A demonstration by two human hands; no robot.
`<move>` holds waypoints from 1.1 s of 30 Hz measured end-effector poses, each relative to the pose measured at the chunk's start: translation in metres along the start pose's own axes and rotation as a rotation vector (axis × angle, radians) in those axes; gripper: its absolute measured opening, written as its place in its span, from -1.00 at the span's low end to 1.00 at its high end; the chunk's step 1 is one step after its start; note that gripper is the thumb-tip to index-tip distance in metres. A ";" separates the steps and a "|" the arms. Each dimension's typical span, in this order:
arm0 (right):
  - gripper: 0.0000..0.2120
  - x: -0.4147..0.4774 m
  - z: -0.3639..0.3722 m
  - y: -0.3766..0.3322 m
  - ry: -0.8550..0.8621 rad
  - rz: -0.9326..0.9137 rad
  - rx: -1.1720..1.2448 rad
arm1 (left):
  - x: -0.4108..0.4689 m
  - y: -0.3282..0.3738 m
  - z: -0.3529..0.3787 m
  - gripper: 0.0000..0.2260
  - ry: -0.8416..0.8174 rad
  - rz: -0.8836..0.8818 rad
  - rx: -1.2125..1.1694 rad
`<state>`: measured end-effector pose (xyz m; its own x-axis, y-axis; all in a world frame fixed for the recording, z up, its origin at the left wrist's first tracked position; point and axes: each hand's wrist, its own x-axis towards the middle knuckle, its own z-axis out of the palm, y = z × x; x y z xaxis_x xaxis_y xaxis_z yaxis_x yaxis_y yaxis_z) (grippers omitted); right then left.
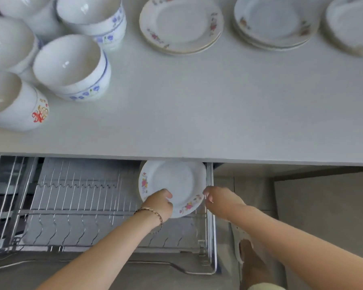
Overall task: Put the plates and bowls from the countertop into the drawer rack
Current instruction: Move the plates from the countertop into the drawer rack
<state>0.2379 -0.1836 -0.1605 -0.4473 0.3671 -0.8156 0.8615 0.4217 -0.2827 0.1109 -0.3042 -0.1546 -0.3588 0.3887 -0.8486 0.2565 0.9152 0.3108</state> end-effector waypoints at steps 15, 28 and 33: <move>-0.66 -0.132 -0.287 0.314 0.375 0.117 0.140 | -0.066 0.400 0.111 -0.72 0.070 0.354 0.076; -0.51 -0.106 -0.346 0.523 0.642 0.597 0.478 | -0.023 0.561 0.234 -0.69 0.032 0.152 -0.130; -0.66 -0.094 -0.344 0.534 0.610 0.512 0.648 | -0.018 0.563 0.241 -0.66 0.082 0.151 -0.160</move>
<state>0.6575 0.2922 -0.0607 0.1202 0.8121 -0.5710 0.8666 -0.3664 -0.3386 0.4783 0.1781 -0.0678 -0.4003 0.5235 -0.7521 0.1691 0.8489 0.5008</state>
